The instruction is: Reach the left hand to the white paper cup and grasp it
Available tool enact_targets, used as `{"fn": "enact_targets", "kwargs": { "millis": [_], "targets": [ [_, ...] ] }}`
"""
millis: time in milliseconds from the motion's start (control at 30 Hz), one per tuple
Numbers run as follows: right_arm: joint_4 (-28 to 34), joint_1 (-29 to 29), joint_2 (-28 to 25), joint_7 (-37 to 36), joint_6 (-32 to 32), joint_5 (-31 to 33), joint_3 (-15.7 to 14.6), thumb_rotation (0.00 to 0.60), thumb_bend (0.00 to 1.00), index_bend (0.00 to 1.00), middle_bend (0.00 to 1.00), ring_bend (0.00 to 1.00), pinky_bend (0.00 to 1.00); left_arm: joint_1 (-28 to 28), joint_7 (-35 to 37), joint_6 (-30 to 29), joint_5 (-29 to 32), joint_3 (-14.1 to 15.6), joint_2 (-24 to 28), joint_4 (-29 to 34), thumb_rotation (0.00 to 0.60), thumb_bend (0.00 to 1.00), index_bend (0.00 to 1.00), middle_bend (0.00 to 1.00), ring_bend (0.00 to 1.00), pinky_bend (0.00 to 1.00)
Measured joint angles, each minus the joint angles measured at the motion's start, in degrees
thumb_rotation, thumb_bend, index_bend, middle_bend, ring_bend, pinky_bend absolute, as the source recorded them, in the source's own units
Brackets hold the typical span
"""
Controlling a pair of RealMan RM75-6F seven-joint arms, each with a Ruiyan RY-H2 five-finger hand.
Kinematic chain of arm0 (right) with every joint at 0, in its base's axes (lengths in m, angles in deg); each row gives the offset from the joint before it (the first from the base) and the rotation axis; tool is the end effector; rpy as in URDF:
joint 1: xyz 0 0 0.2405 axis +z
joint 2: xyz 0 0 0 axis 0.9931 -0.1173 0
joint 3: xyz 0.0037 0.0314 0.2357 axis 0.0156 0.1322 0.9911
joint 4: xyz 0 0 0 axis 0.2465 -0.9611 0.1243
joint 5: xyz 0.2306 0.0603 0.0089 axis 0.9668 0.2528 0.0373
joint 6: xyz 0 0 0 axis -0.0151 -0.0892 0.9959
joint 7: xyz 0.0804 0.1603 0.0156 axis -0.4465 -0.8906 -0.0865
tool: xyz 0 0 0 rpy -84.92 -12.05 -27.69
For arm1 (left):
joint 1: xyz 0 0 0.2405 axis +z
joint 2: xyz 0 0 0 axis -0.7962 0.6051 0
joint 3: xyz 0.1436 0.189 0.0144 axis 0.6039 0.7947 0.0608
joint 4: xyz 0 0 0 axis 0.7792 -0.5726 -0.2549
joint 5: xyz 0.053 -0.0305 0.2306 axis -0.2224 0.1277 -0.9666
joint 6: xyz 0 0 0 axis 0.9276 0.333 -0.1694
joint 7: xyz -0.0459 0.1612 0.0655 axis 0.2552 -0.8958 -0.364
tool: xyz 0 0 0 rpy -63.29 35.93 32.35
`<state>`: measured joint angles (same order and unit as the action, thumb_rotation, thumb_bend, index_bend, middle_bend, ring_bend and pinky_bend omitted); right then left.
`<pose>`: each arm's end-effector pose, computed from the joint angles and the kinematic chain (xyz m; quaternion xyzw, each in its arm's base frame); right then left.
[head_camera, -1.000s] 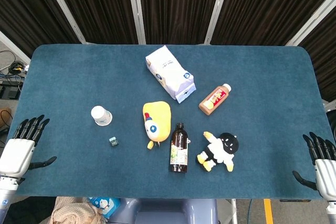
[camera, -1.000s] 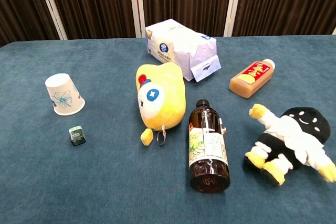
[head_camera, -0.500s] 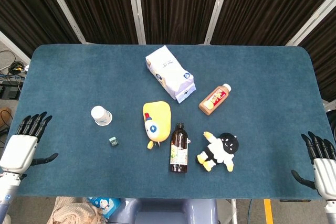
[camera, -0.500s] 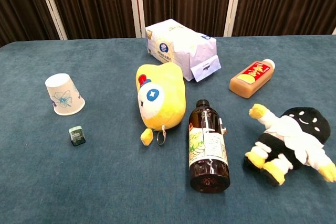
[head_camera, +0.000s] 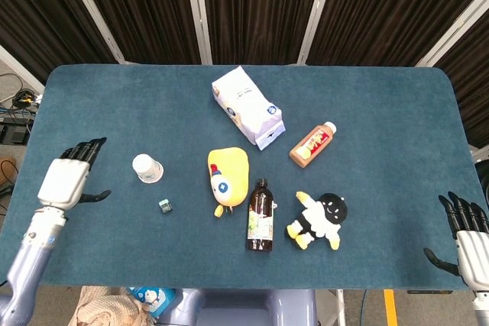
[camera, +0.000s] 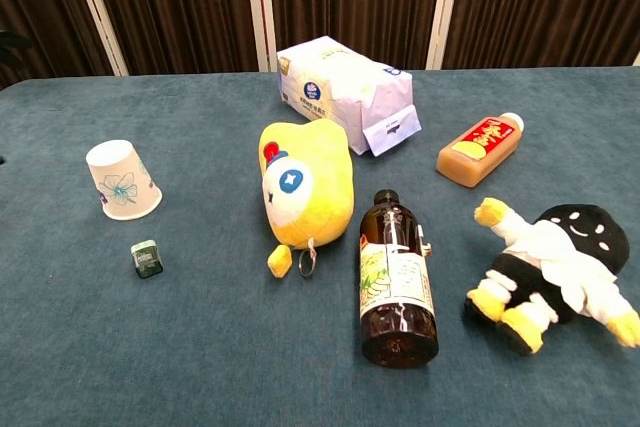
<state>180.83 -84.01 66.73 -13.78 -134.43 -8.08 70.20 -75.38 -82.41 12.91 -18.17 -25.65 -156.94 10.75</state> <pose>-0.3225 -0.1799 0.1429 0.5838 -0.4126 0.3481 0.6065 -0.2261 0.3263 0.0647 -0.6795 -0.3410 -0.3415 0.5526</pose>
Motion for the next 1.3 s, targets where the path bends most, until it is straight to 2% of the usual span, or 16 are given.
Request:
{"fn": "enact_targets", "kwargs": {
  "millis": [167, 433, 733, 933, 1300],
  "targets": [
    [0.0, 0.1, -0.2, -0.6, 0.3, 0.2, 0.0, 0.600, 0.22, 0.00, 0.00, 0.00, 0.01, -3.6, -4.5, 3.2, 5.2, -1.5, -2.8, -0.4, 0.600, 0.16, 0.08, 0.22, 0.22, 0.32],
    [0.0, 0.3, -0.3, -1.1, 0.7, 0.3, 0.0, 0.600, 0.22, 0.00, 0.00, 0.00, 0.01, -8.3, -12.2, 5.9, 13.0, -2.3, -7.0, -2.4, 0.600, 0.18, 0.11, 0.24, 0.22, 0.32],
    [0.2, 0.5, -0.4, -1.5, 1.1, 0.6, 0.1, 0.600, 0.22, 0.00, 0.00, 0.00, 0.01, -11.7, -15.2, 6.5, 19.5, -2.5, -11.3, -6.0, 0.600, 0.21, 0.17, 0.31, 0.27, 0.34],
    [0.3, 0.6, -0.4, -1.5, 1.5, 0.8, 0.1, 0.600, 0.22, 0.00, 0.00, 0.00, 0.01, -12.7, -14.8, 6.8, 20.8, -1.7, -13.3, -8.7, 0.600, 0.21, 0.20, 0.33, 0.29, 0.36],
    [0.3, 0.6, -0.4, -1.6, 1.6, 0.8, 0.0, 0.600, 0.22, 0.00, 0.00, 0.00, 0.01, -13.5, -13.8, 5.8, 21.5, -1.1, -14.7, -11.0, 0.600, 0.31, 0.37, 0.51, 0.45, 0.50]
  ]
}}
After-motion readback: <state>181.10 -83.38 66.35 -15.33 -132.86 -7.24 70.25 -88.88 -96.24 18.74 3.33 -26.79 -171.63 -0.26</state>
